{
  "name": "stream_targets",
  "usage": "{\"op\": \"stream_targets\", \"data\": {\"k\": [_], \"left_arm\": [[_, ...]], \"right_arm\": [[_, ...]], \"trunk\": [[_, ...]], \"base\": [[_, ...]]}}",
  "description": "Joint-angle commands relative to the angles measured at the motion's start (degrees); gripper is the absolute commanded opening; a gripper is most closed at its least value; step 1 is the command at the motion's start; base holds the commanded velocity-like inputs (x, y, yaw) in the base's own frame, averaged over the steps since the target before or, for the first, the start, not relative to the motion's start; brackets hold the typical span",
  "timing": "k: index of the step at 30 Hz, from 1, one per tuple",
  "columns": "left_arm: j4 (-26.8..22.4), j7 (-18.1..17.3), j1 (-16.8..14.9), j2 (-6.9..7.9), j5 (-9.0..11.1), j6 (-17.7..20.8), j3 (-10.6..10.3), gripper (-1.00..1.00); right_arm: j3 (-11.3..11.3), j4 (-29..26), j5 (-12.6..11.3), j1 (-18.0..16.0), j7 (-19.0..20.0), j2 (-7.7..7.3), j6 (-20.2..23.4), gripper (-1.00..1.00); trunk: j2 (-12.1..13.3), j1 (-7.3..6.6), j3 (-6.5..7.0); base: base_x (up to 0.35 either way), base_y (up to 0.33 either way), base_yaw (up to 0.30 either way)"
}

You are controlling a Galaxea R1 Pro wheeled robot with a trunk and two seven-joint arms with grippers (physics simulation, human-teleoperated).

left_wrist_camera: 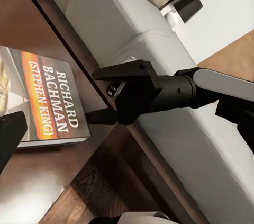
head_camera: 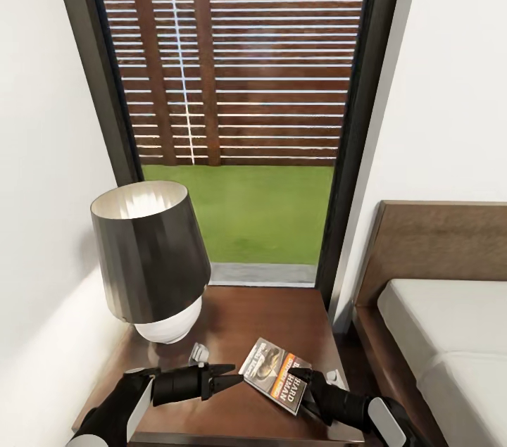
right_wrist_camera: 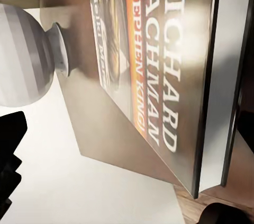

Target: In the bedroom, move the book from the bed onto either nightstand, and place the two sandals side by side next to the bed.

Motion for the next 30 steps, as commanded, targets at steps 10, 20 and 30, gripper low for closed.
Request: {"op": "stream_targets", "data": {"k": [10, 20, 30], "left_arm": [[0.02, -0.16, -0.03, 0.00, 0.12, 0.59, 0.08, 1.00], [0.03, -0.16, -0.03, 0.00, 0.14, 0.59, 0.05, 1.00], [0.01, -0.13, -0.03, 0.00, 0.16, 0.59, 0.07, 1.00]], "right_arm": [[-0.25, 0.00, 0.02, -0.03, 0.11, 0.03, 0.39, 1.00], [-0.24, 0.00, 0.02, -0.03, 0.11, 0.03, 0.39, 1.00], [-0.23, 0.00, 0.01, -0.03, 0.11, 0.03, 0.39, 1.00]], "trunk": [[-0.02, -0.01, -0.06], [-0.02, -0.01, -0.06], [-0.02, -0.01, -0.06]], "base": [[-0.033, 0.000, 0.000], [-0.016, 0.000, 0.000], [0.000, 0.000, 0.000]]}}
